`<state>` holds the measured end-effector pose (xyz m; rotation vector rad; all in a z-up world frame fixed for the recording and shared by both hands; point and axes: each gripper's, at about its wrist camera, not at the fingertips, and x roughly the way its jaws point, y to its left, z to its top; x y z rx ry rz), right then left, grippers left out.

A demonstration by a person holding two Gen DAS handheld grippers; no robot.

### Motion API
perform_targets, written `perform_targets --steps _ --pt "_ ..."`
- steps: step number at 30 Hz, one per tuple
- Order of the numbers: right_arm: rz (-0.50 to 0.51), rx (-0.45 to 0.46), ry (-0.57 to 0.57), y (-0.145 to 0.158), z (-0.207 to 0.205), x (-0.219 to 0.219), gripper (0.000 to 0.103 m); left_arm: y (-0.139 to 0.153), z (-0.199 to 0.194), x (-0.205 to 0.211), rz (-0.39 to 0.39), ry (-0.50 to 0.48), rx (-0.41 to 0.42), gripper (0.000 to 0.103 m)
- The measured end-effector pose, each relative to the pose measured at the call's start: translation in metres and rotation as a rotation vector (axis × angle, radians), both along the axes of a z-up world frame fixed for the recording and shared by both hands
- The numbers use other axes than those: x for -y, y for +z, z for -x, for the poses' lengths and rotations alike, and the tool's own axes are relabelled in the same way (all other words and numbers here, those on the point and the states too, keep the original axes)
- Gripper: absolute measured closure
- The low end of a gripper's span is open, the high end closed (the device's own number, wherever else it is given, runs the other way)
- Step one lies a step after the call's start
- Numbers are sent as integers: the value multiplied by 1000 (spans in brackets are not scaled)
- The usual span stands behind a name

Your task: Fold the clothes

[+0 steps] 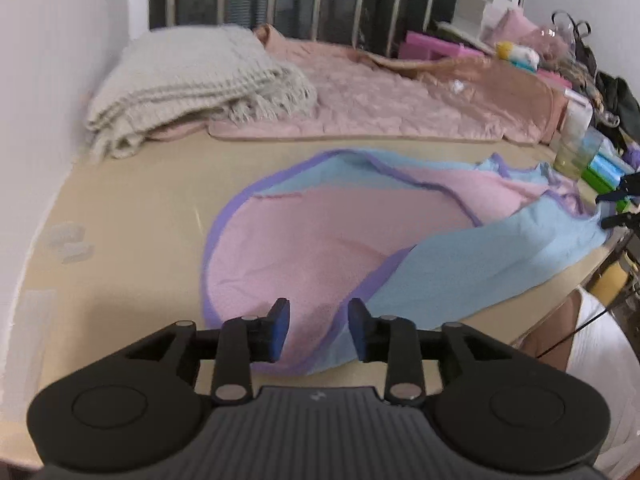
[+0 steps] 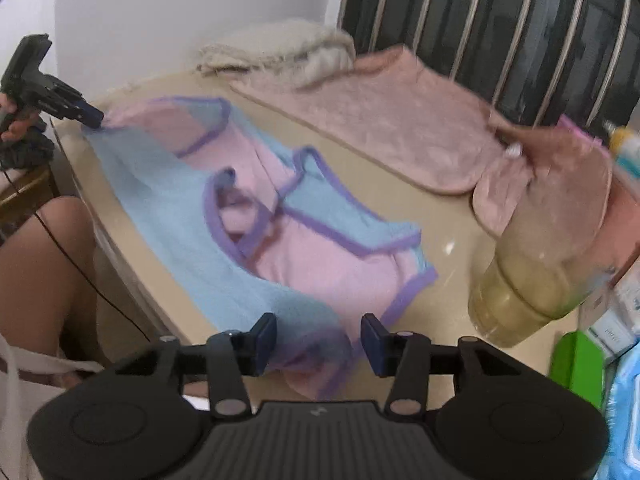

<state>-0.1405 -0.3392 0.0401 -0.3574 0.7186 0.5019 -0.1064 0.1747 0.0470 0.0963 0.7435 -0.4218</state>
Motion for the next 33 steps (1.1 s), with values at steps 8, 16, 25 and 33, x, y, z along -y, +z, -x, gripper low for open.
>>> perform_targets --steps 8,16,25,33 --pt "-231 145 120 12 -13 -65 61 -6 -31 71 27 -102 38 58" --pt "-143 67 5 -24 -48 -95 91 -6 -39 62 29 18 8 71" --pt "-202 7 -119 28 -133 -76 61 31 -143 93 8 10 49 40" --pt "-244 -195 -161 -6 -186 -83 71 -7 -197 119 -7 -102 -98 39"
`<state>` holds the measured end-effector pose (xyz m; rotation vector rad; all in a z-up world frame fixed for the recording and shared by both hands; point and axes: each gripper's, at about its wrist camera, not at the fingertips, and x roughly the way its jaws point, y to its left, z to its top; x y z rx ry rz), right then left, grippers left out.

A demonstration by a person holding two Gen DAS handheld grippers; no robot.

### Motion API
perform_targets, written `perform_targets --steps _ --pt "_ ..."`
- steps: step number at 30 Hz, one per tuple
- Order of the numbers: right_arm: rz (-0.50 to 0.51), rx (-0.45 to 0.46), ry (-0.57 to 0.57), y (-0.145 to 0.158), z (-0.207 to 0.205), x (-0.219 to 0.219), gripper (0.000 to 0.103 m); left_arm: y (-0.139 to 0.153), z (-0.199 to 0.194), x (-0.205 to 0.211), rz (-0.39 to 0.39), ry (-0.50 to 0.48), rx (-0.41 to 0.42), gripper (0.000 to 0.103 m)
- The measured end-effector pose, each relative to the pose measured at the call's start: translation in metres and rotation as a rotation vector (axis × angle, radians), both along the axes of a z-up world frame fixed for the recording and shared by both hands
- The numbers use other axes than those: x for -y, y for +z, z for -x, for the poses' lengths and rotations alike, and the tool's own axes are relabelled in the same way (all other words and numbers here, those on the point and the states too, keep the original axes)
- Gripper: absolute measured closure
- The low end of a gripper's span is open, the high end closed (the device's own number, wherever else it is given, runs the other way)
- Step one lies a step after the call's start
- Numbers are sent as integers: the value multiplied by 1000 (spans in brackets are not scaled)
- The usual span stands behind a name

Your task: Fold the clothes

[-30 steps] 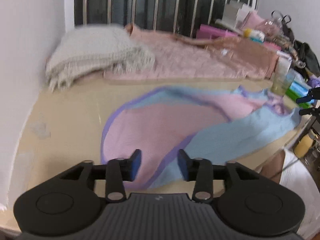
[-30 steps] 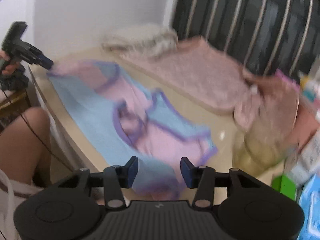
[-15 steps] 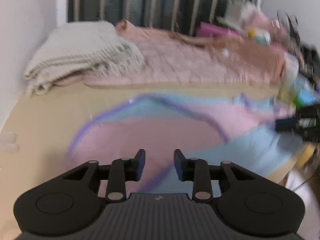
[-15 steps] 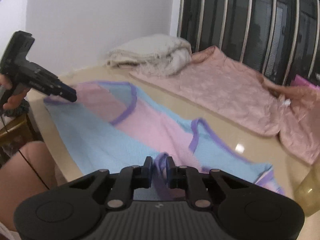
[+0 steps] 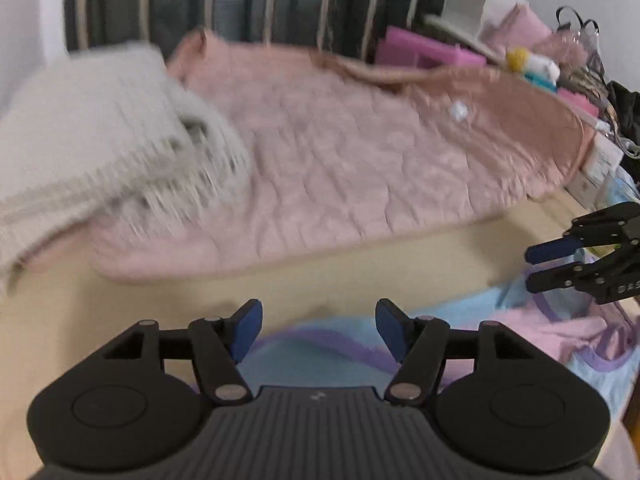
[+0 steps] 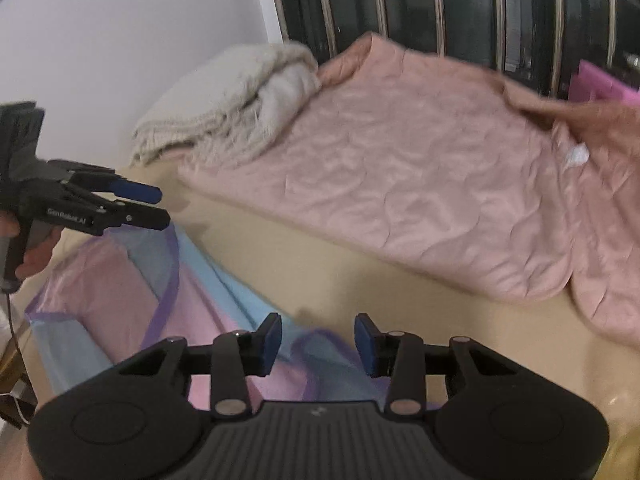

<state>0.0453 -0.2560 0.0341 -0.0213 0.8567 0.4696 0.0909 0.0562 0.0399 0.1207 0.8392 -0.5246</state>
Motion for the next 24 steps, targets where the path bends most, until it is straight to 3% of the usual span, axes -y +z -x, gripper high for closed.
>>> perform_targets --steps 1,3,4,8,14,17,19,21,24 --pt "9 -6 3 -4 2 -2 82 -4 -2 -1 -8 3 -12 44" --pt "19 -1 2 -10 4 -4 95 -12 -8 -4 -10 22 -33 76" --pt "18 15 -6 -10 4 -4 96 -15 -11 -6 1 23 -43 95" --pt "13 87 -35 -3 13 -4 97 -14 -4 -13 75 29 -2 98" --pt "20 214 -23 21 43 -6 98 7 21 -18 95 31 99 99" --pt "22 272 -10 33 68 -5 98 20 48 -17 42 2 182 99" --pt "33 310 23 36 91 -5 98 25 76 -15 -37 -57 253 99" --pt "43 310 78 33 114 -6 98 22 98 -17 -91 -91 269 99" --pt "76 267 157 17 145 -11 98 6 126 -24 -143 -109 230 99"
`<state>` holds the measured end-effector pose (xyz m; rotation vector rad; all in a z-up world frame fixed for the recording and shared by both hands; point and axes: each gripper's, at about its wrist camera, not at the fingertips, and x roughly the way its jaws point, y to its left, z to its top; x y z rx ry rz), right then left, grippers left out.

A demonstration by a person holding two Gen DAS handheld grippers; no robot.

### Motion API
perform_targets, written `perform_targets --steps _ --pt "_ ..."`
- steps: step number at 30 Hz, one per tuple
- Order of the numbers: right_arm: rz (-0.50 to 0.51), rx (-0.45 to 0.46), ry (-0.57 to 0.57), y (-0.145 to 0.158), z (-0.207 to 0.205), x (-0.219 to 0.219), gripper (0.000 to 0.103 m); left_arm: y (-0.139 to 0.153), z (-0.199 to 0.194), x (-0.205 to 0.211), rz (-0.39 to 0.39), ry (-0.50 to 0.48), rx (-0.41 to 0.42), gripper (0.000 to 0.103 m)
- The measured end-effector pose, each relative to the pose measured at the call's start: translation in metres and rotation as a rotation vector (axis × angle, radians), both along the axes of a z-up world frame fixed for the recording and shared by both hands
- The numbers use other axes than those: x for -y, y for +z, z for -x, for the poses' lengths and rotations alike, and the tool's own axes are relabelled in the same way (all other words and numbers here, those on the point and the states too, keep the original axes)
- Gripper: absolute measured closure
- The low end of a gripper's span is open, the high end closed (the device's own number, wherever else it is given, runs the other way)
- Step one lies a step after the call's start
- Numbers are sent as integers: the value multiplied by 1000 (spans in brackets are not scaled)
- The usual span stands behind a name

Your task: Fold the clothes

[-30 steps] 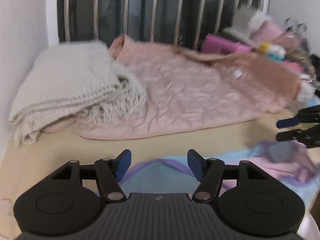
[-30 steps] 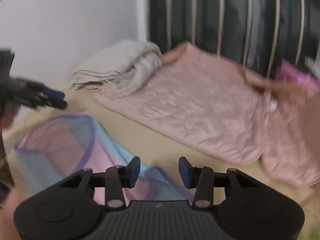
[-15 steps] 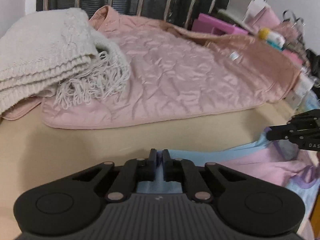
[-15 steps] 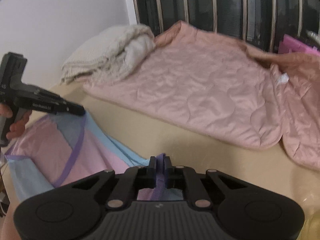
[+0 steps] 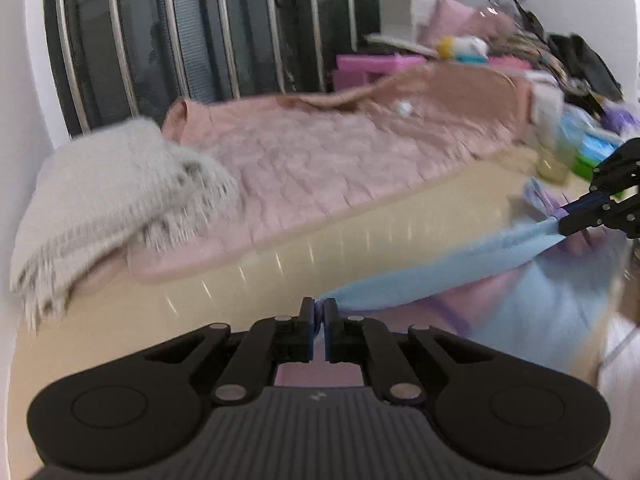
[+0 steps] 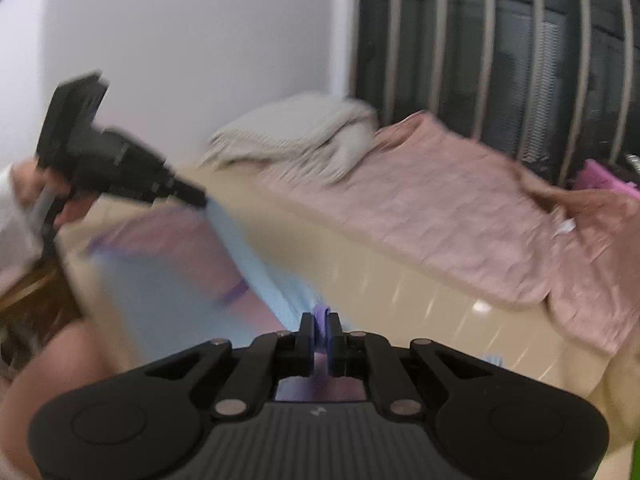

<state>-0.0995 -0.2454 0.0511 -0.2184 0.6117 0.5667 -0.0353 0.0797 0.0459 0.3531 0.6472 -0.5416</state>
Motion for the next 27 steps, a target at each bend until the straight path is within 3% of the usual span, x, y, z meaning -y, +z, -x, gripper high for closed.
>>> perform_targets --steps 2,4,5,6,7,8,9,10,11,12,14,19,22,25,27 --pt "50 -53 29 -14 11 -3 98 -13 14 -5 -45 8 -36 95" --pt "77 -78 44 -21 19 -2 88 -19 17 -19 -50 57 -78 92" --pt "65 -74 47 -19 20 0 84 -17 15 -27 -24 94 -97 83" --pt "28 -69 50 -14 20 4 74 -12 11 -39 26 136 -121 75" --pt "-8 -63 53 -8 20 8 64 -6 5 -50 89 182 -135 54" --pt "-48 -56 52 -3 19 11 64 -1 -2 -60 147 231 -146 40" --pt "-91 -46 45 3 16 13 64 0 -14 -69 199 297 -179 39" --pt "-124 -37 36 6 11 13 64 -1 -28 -77 249 369 -221 42" --pt "-140 -30 24 7 5 10 64 -2 -40 -82 284 422 -254 53" --pt "-153 -26 11 7 0 6 64 -3 -49 -82 304 438 -266 61" --pt "-164 -43 -15 1 -10 -4 65 -6 -60 -76 314 429 -274 64" --pt "-206 -98 -83 -20 -31 -16 65 -20 -69 -71 345 574 -248 74" --pt "-207 -133 -96 -32 -32 -18 65 -24 -65 -79 400 617 -225 96" --pt "-185 -135 -99 -40 -26 -22 65 -26 -59 -98 472 727 -191 97" --pt "-184 -121 -98 -43 -23 -22 65 -27 -56 -108 495 747 -197 95"
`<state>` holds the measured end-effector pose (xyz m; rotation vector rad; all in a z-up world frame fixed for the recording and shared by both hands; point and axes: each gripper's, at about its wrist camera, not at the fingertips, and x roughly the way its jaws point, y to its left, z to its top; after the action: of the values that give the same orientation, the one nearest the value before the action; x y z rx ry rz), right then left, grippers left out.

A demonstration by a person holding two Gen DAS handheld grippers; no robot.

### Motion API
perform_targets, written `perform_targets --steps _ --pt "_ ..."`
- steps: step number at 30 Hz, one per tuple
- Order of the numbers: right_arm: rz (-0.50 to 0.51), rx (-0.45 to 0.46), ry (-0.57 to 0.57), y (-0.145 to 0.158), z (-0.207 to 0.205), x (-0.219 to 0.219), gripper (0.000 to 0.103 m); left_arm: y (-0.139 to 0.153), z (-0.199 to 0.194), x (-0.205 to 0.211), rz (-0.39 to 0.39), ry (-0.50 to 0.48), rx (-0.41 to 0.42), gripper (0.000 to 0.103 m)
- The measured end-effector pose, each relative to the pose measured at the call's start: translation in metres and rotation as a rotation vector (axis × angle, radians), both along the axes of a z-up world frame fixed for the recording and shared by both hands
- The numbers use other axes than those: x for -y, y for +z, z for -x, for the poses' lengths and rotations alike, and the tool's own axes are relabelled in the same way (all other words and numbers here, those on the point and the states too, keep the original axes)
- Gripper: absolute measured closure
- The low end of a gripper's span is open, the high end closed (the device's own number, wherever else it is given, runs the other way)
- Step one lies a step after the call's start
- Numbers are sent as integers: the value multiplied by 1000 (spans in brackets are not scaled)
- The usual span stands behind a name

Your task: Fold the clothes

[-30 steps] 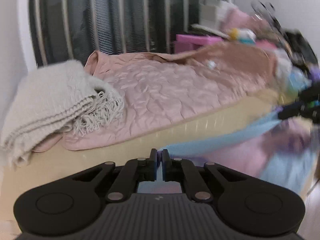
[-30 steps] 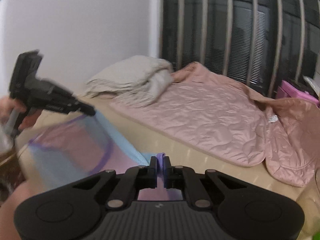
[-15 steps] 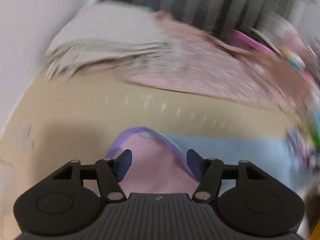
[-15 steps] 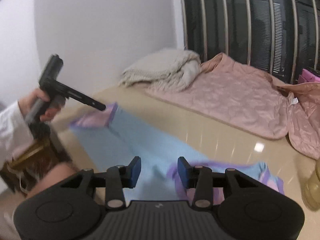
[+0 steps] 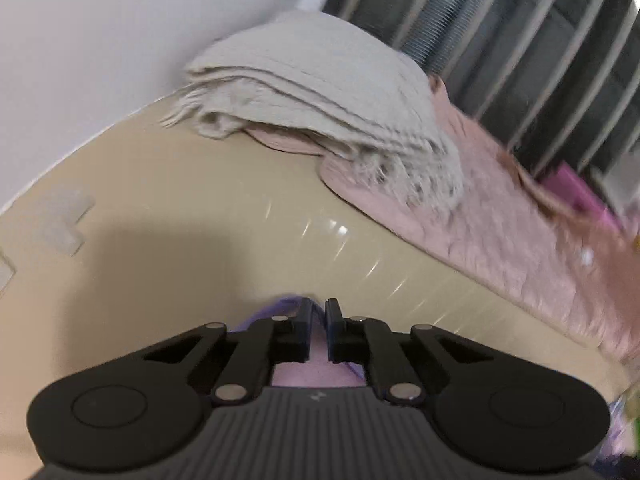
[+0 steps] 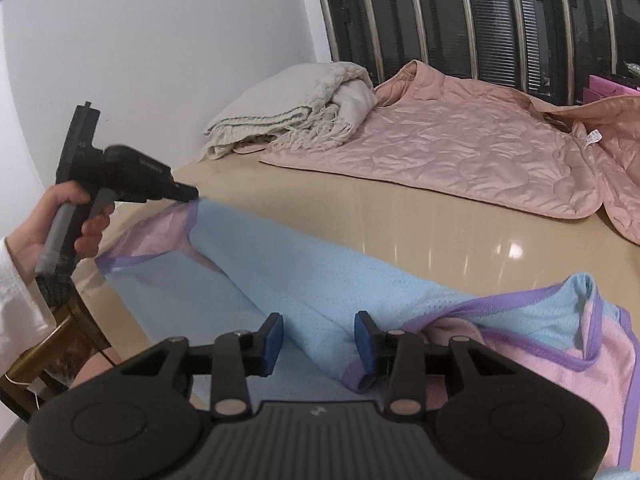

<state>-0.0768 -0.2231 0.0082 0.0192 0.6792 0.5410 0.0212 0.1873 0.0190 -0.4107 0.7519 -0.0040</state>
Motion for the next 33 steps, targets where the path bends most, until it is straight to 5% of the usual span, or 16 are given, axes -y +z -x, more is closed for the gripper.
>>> perform_targets --steps 4,8,11,15,18,20,26,29,33 --pt "-20 21 -17 6 6 5 65 15 19 10 -88 35 24 68" --pt "-83 124 -128 34 23 47 65 33 44 64 -200 -153 109 53" --pt "33 165 -320 45 17 82 65 28 45 109 -241 -307 125 41" --pt "232 80 -347 27 -24 96 66 3 40 150 -358 -397 67 41" --pt "306 16 -310 12 -41 90 97 -5 43 148 -357 -356 61 40" --pt "324 67 -320 10 -35 84 97 -5 45 145 -351 -337 59 38" --pt "268 374 -427 25 42 88 98 -5 53 138 -364 -318 61 33" --pt "166 365 -527 11 68 105 98 -5 56 136 -367 -317 69 31" --pt "87 238 -613 -22 71 123 97 -7 60 134 -368 -317 77 29"
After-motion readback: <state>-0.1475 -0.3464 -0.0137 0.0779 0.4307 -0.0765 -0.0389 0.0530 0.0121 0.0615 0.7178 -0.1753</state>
